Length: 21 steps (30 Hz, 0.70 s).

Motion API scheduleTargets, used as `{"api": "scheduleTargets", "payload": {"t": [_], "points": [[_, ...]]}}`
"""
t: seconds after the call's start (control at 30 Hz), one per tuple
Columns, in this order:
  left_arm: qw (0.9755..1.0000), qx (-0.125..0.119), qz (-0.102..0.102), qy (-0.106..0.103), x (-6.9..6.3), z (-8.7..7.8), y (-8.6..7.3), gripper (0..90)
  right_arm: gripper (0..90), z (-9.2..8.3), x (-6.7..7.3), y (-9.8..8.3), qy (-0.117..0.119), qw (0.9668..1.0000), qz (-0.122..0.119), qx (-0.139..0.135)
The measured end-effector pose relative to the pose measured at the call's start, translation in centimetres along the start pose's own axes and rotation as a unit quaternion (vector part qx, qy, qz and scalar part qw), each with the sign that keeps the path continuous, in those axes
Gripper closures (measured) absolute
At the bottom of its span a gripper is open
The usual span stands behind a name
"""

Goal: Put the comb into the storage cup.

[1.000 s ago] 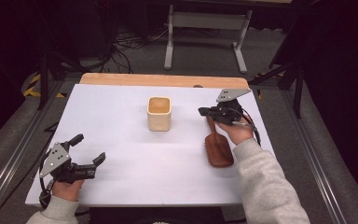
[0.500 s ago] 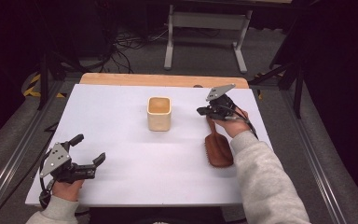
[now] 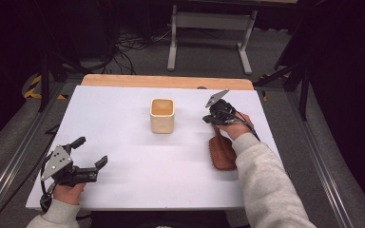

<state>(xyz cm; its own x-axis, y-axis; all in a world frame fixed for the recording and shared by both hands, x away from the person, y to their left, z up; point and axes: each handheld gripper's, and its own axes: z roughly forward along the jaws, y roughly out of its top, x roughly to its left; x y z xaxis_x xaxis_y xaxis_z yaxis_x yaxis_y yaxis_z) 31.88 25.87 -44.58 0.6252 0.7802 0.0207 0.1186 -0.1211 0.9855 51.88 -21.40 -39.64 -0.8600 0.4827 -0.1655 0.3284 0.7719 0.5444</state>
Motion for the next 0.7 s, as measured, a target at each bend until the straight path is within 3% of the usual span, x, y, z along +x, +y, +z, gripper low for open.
{"api": "scheduleTargets", "payload": {"t": [0.7], "points": [[1.0, 0.004, 0.002, -0.002, 0.0, 0.1, 0.0, 0.9, 89.7, 1.5, -0.5, -1.4, 0.013, 0.9977, 0.007, 0.066]]}}
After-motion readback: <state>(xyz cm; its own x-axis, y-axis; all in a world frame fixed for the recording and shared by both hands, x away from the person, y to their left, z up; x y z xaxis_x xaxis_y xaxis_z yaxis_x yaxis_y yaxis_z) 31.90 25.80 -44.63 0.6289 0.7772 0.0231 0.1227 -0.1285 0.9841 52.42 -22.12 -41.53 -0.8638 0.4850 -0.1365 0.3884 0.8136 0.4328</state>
